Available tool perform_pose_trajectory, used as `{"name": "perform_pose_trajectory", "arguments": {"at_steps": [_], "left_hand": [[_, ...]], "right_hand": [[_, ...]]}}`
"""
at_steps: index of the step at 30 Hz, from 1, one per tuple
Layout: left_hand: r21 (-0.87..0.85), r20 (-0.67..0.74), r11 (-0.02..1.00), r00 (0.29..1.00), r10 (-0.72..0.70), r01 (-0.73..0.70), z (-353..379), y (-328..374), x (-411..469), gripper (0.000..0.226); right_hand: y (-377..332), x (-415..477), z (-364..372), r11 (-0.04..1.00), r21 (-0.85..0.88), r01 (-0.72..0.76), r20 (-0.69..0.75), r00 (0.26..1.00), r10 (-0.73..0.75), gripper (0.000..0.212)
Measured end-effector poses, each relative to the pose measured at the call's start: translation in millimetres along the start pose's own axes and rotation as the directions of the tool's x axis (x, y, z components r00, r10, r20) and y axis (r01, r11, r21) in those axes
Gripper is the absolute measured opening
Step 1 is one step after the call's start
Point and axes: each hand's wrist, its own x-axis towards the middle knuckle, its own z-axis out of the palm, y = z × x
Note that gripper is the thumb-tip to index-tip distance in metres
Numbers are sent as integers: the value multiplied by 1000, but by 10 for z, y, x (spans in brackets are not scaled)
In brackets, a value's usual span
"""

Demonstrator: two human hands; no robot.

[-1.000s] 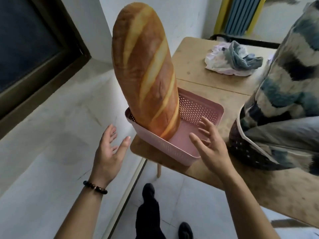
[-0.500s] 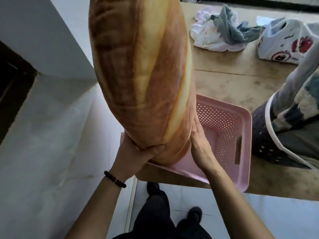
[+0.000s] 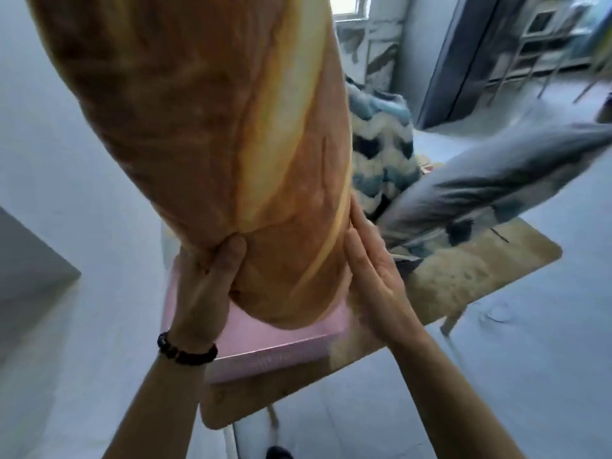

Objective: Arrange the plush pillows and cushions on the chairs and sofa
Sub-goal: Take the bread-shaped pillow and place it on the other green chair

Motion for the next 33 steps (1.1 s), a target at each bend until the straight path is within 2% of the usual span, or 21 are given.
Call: {"name": "perform_pose_trajectory", "arguments": {"at_steps": [2,5,7,9,12,14,16,18,19,21,24,27,30,33], "left_hand": [[-172,68,984,996,59,-46,495,255,-119,69],[-345,240,938,965,103,-14,1441,549,-543,60],[-404,344,913,934,101,50,2021,627,-967,51],[-415,458,892,888,34,180,2626,657,-1520,48],[-342,664,860,745,-64,378,3387,796,-2336,50],[-283,771,834,630,-97,474,3866,917,-2873,48],[-214,852,814,511,-115,540,4274,986,-3353,46],[-166,904,801,414,-109,575,4664,995,-3752,56],[-134,926,807,362,-103,575,4881,974,-3951,51],[-69,958,811,266,-108,581,5378,967,-4324,29],[-22,980,803,172,-101,596,6116,1057,-4860,32],[47,993,769,53,-105,638,6869,1291,-5431,22],[100,992,768,-125,-26,633,7591,1761,-6122,27],[169,957,764,-289,24,623,8108,2206,-6840,38]], "right_hand": [[-180,-362,-505,994,-100,44,-138,989,-58,73],[-293,-1166,-1426,976,-216,8,-355,931,-86,76],[-256,-1780,-1953,970,-234,-63,-468,882,-55,75],[-172,-2507,-2424,959,-225,-170,-591,807,5,73],[-82,-3426,-2882,913,-221,-344,-730,679,79,81],[-18,-3975,-3140,881,-180,-437,-837,539,97,89],[79,-4442,-3402,873,-97,-478,-916,385,109,92],[227,-4842,-3653,873,-6,-488,-951,272,146,92],[318,-5042,-3794,876,43,-480,-959,227,171,92],[488,-5405,-4138,877,126,-464,-966,144,215,92],[616,-5851,-4719,864,185,-469,-972,40,230,91],[524,-6326,-5317,835,204,-511,-978,-77,192,88],[295,-6935,-5800,799,228,-556,-960,-266,89,84],[83,-7522,-6130,766,240,-597,-913,-407,-31,81]]}}
